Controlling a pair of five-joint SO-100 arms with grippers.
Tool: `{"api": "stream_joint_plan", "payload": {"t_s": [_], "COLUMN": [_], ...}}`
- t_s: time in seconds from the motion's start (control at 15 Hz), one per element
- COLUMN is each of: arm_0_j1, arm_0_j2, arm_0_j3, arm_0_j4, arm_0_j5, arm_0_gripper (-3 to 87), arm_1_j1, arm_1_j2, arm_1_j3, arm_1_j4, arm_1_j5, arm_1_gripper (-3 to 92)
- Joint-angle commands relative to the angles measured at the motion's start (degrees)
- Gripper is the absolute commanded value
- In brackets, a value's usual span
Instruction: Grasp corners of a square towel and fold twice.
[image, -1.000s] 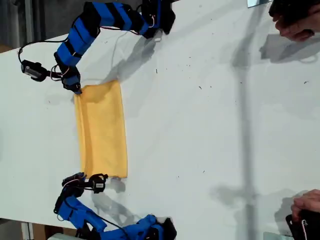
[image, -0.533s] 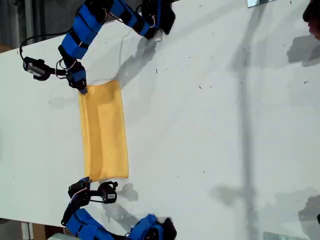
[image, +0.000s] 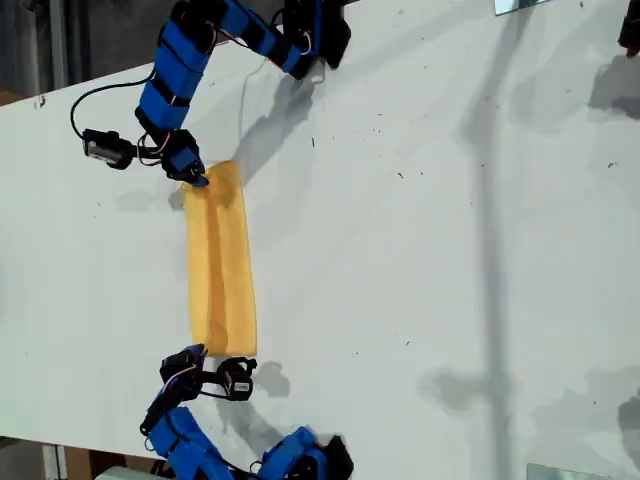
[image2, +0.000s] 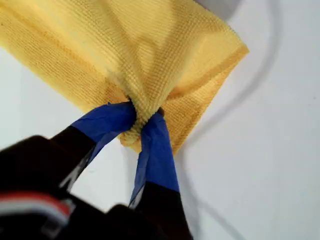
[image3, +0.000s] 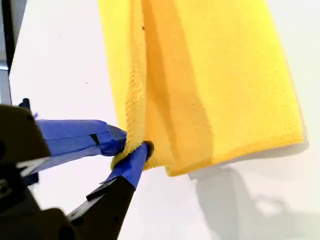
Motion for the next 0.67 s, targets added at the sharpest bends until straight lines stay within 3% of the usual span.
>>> {"api": "stream_joint_plan", "payload": {"t_s": [0.0, 0.6], "arm_0_j1": [0.79, 9.4], "arm_0_j2": [1.14, 7.56], "arm_0_j3": [-0.09, 14.15], "arm_0_j4": [1.14, -3.69], "arm_0_j5": [-4.39, -15.12], "arm_0_gripper": [-2.8, -2.8], "arm_1_j1": [1.41, -2.11], "arm_1_j2": [-0.79, -2.9], "arm_1_j3": [-1.49, -1.23], "arm_1_j4": [2.37, 4.92], "arm_1_j5": [3.08, 6.86], "arm_1_gripper": [-0.1, -0.1]}}
